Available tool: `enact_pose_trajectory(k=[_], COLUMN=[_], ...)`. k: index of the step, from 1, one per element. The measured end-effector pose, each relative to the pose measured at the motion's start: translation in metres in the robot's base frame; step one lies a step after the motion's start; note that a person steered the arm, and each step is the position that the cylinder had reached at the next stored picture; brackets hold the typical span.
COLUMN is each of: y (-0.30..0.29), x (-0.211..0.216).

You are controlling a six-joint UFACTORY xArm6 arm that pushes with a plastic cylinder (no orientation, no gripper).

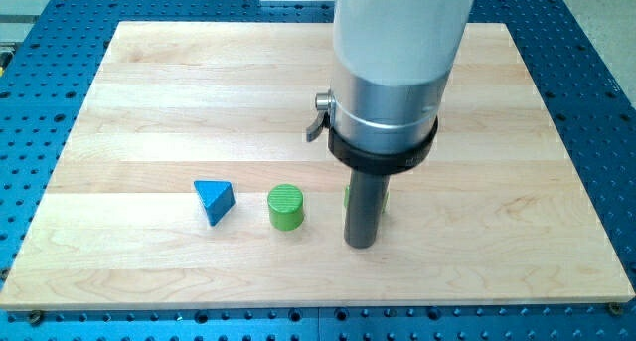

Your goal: Push the blue cube to the right of the green star

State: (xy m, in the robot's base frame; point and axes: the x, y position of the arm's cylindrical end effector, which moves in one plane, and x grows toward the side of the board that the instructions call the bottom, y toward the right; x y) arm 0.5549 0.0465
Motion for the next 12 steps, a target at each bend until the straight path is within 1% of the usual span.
enact_pose_trajectory(k=[1,2,3,4,5,6,7,8,9,10,11,12], y=[-0.011,0.037,0.157,0.203,0.134,0.044,-0.018,-0.053,-0.035,-0.031,-0.012,0.039], x=[0.016,0.034,0.009,-0.063,-0.112,-0.115,-0.115,-0.129,-0.177,-0.193,-0.172,-0.15])
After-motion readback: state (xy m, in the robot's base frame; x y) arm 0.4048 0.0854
